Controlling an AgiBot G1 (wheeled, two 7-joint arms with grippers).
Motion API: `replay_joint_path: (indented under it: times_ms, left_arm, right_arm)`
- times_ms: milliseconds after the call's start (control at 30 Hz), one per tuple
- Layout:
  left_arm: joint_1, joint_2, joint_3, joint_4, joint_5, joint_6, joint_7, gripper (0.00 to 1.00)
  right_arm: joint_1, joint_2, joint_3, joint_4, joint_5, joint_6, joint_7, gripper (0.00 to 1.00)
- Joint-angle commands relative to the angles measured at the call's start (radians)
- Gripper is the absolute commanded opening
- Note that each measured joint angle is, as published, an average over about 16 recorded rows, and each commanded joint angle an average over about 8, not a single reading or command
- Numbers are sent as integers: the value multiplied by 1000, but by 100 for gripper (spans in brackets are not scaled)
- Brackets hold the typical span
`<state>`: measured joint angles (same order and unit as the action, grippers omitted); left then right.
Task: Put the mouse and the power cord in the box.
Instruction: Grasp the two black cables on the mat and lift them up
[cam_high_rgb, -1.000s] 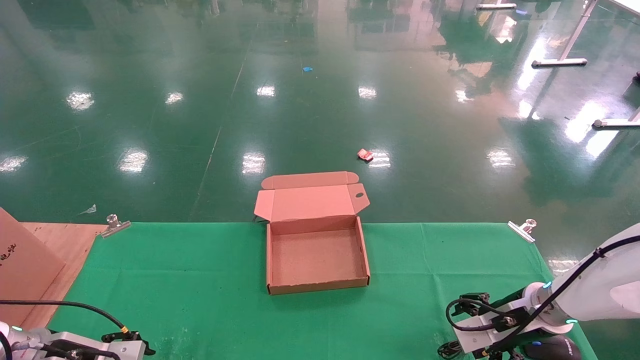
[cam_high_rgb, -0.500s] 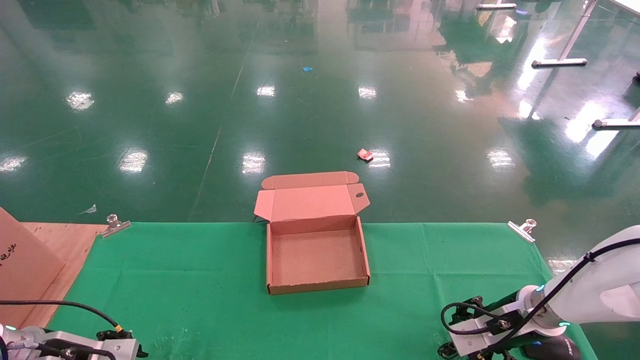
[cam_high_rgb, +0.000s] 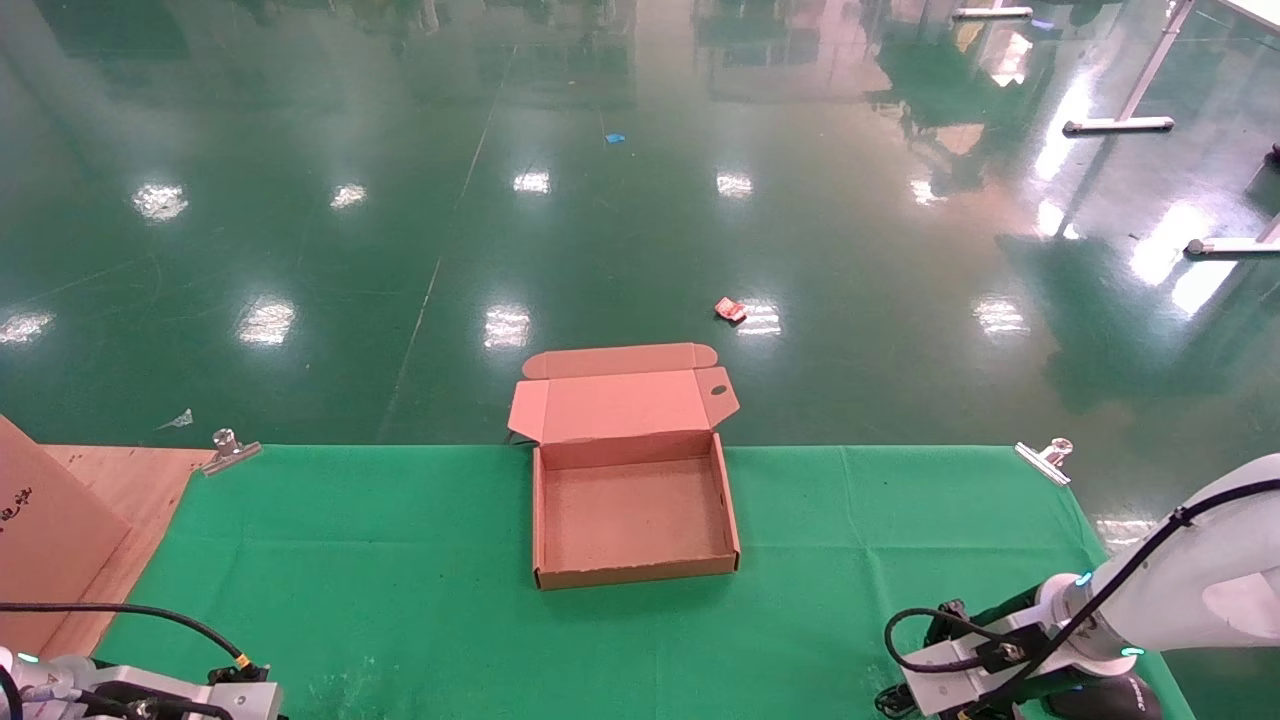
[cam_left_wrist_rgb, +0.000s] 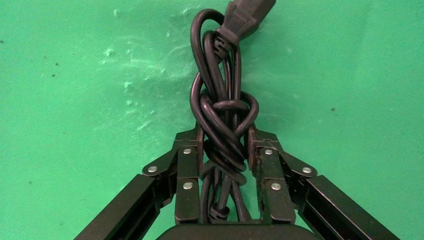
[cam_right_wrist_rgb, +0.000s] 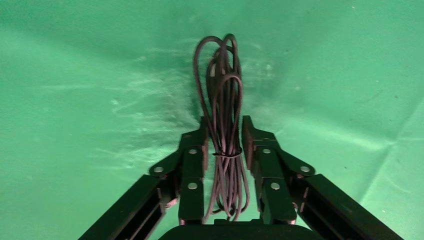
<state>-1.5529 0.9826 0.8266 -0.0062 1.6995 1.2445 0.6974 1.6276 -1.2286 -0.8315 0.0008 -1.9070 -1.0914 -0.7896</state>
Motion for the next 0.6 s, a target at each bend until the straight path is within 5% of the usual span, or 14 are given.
replay_joint_path:
  times_ms: [33, 600]
  left_arm:
    - [1, -1, -1, 1, -1, 6, 2, 0]
    - [-90, -24, 6, -20, 8, 209, 27, 0]
  right_arm:
    - [1, 2, 0, -2, -1, -8, -2, 0]
    - [101, 37, 17, 10, 24, -142, -13, 0]
